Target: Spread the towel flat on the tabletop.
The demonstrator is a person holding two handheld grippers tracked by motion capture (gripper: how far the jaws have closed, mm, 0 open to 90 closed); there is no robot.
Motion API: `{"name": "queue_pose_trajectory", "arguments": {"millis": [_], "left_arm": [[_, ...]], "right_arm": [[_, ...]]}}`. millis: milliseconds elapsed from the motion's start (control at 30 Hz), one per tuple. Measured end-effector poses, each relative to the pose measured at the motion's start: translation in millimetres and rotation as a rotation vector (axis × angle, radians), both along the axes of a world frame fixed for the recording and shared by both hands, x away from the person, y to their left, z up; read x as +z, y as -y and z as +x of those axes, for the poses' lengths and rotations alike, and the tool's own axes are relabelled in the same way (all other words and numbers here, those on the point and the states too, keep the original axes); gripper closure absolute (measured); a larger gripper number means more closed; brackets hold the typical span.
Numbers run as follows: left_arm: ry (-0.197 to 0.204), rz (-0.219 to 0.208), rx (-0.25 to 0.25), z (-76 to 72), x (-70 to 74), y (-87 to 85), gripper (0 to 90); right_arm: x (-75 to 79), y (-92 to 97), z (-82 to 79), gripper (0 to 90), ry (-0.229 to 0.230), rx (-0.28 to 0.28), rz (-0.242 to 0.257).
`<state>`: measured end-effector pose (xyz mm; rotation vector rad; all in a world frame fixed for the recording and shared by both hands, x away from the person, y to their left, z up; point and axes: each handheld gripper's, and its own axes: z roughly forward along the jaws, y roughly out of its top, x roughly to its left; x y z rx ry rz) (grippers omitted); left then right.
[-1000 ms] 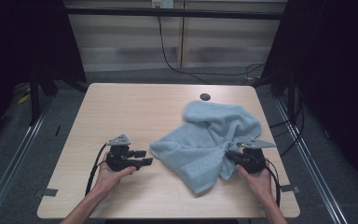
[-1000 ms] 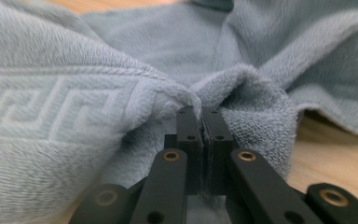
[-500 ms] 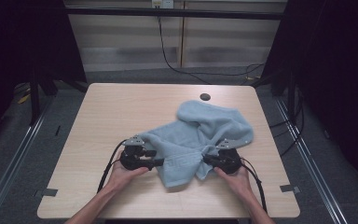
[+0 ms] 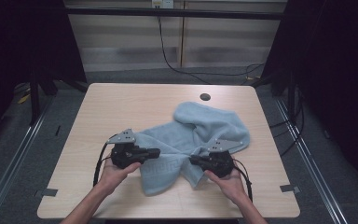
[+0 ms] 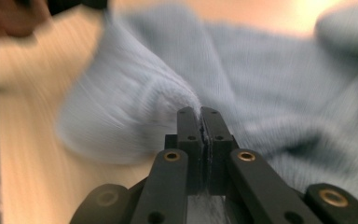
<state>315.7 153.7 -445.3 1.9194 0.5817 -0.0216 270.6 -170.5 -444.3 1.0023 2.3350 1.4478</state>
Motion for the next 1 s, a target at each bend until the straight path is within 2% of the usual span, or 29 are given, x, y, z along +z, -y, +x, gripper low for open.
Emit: {"name": "queue_pose_trajectory", "arguments": {"millis": [67,133,200,267,333,433,500,533,600,667,700,767,833,933,1000], "left_arm": [[-0.016,-0.017,0.032,4.2,-1.2,-6.4,71.0],[-0.004,-0.028,0.075,6.4,0.9,-11.3,65.7],[-0.012,-0.033,0.090,8.2,1.3,-14.5,61.8],[-0.011,-0.028,0.128,9.6,-1.3,-15.7,58.4],[-0.025,-0.016,0.134,11.7,-5.8,-15.3,56.4],[-0.044,0.009,0.142,14.5,-13.0,-13.4,50.8],[-0.056,0.017,0.143,15.9,-16.5,-11.3,47.3],[-0.057,0.018,0.142,16.0,-18.1,-9.8,46.8],[-0.057,0.026,0.131,16.2,-21.6,-7.3,46.2],[-0.061,0.043,0.116,16.6,-26.5,-2.3,45.3],[-0.071,0.044,0.112,17.1,-29.3,1.2,43.2],[-0.084,0.045,0.088,17.1,-34.1,9.6,39.5],[-0.081,0.058,0.053,15.5,-38.1,18.4,32.1],[-0.086,0.061,0.009,12.1,-40.8,26.8,26.0],[-0.080,0.076,-0.006,9.2,-42.4,31.0,22.9]], "right_arm": [[19.4,3.8,6.5,88.1,0.045,-0.019,0.047],[37.8,5.3,17.0,88.0,0.081,-0.040,0.064],[51.3,6.2,32.3,88.0,0.096,-0.065,0.076],[55.3,9.5,52.3,88.0,0.096,-0.109,0.071],[46.0,15.5,74.4,88.0,0.054,-0.174,0.082],[14.6,24.9,98.5,88.0,-0.015,-0.274,0.030],[-9.0,30.3,106.9,88.0,-0.049,-0.332,-0.025],[-20.1,33.9,109.1,88.0,-0.079,-0.342,-0.026],[-36.5,40.3,108.8,88.0,-0.108,-0.354,-0.021],[-45.9,46.0,105.4,88.0,-0.128,-0.354,-0.001],[-49.3,46.5,103.1,88.0,-0.130,-0.351,-0.021],[-55.1,45.3,97.2,88.0,-0.142,-0.327,-0.052],[-60.5,44.5,90.9,88.1,-0.149,-0.311,-0.057],[-65.8,45.0,83.7,88.1,-0.153,-0.298,-0.035],[-65.8,43.9,81.1,88.1,-0.154,-0.290,-0.044]]}}
